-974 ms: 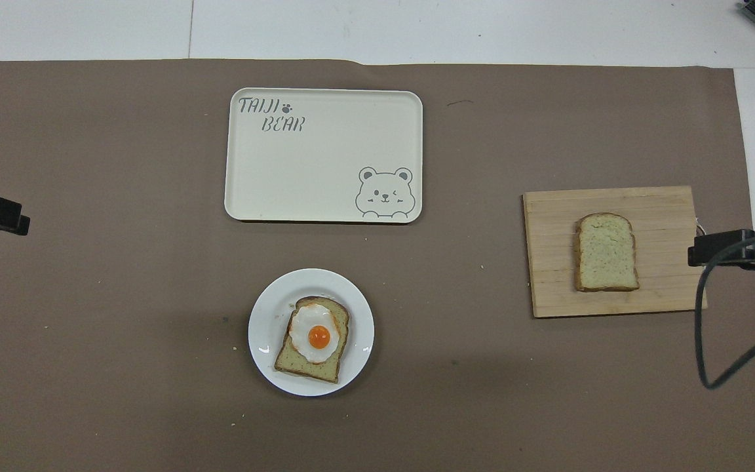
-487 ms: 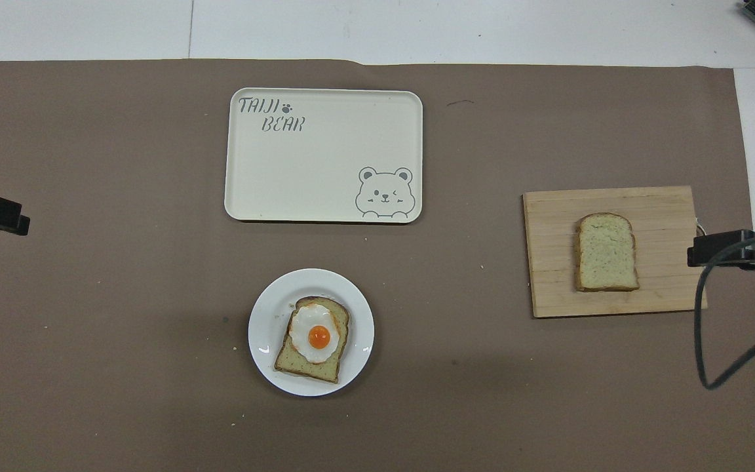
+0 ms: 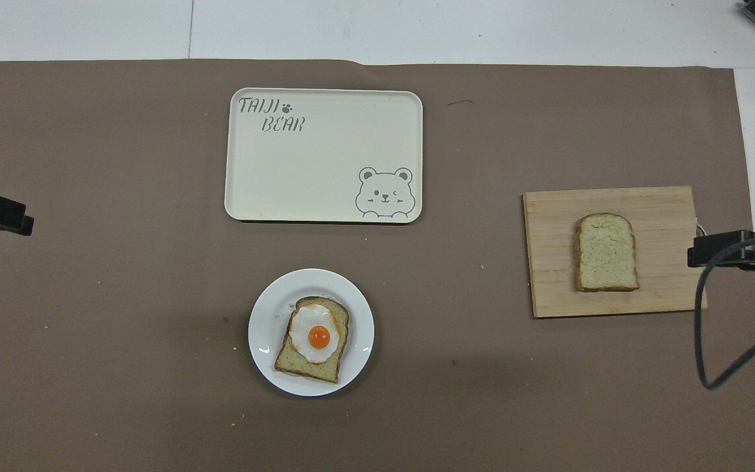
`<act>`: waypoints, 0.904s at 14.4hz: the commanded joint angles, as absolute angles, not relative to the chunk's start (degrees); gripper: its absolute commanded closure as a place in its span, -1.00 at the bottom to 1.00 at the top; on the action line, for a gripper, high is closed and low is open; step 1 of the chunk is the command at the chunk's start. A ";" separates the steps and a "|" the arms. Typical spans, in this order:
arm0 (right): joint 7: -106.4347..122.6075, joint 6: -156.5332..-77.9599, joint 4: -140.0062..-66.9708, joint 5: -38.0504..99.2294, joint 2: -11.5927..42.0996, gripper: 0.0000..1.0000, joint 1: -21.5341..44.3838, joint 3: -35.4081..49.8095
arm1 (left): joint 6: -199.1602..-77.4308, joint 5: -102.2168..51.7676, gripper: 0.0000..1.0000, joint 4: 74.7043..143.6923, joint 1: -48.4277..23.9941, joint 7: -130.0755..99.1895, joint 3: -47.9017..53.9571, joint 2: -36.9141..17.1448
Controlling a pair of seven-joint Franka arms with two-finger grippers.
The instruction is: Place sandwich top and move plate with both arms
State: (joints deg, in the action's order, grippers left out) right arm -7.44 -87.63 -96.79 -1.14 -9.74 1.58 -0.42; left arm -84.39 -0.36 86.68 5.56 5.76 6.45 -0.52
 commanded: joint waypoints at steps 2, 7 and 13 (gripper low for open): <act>-6.42 -87.45 -97.91 -0.18 -10.72 -1.00 0.70 -0.26 | -83.67 -1.49 -1.00 86.13 5.45 5.71 6.50 -0.26; -0.27 -89.54 -101.06 0.26 -10.37 -1.00 -1.75 -0.26 | -83.41 -1.49 -1.00 86.13 5.71 5.98 6.42 -0.18; 5.53 -102.47 -106.96 1.32 -5.64 -1.00 -2.02 -0.26 | -83.41 -1.49 -1.00 86.05 6.15 6.06 6.33 -0.18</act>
State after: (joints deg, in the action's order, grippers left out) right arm 2.66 -99.75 -106.05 -0.36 -7.30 -1.17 -0.56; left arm -84.39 -1.00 86.68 5.58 5.76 6.08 -0.49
